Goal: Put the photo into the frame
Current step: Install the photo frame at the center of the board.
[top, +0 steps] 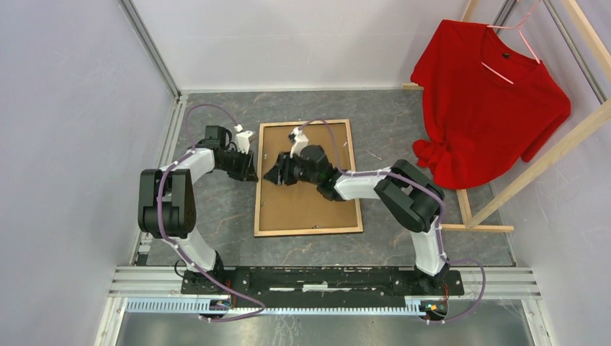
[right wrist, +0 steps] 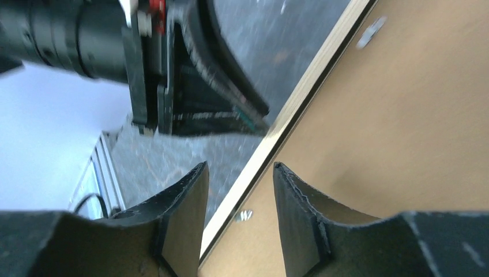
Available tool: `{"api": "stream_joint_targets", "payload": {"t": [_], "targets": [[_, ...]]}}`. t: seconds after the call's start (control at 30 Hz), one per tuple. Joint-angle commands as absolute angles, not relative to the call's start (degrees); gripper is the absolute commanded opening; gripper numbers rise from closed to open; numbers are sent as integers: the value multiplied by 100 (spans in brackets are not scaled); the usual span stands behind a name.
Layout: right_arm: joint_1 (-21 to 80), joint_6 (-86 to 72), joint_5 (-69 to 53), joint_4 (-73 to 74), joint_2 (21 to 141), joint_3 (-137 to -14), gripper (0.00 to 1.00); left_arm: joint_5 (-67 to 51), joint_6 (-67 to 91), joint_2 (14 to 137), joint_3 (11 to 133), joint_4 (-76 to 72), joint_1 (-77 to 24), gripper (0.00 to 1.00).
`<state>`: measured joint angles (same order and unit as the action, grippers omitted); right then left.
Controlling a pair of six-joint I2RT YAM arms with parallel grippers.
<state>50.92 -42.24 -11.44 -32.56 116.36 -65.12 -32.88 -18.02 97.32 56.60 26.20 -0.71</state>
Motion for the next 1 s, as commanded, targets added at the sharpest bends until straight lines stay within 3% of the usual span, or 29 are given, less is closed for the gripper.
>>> {"api": "stream_joint_targets", "payload": {"t": [0.0,0.23,0.53,0.97], "targets": [[4690,-4095,-1457,-3589,11418,-6881,52,-3228,-1466,9869,6091,2267,-9,39],[4287,-3835,-1534,-2998,12251,-7854,55,-3501,-1097,10498,6534,2159,-9,42],[4235,-3834,-1730,-2582,13311,-9098,53,-3714,-1003,10849,6626,2074,-9,16],[4203,-3867,-1666,-2385,13914,-9622,54,-3830,-1176,10938,6416,2044,185,11]]}}
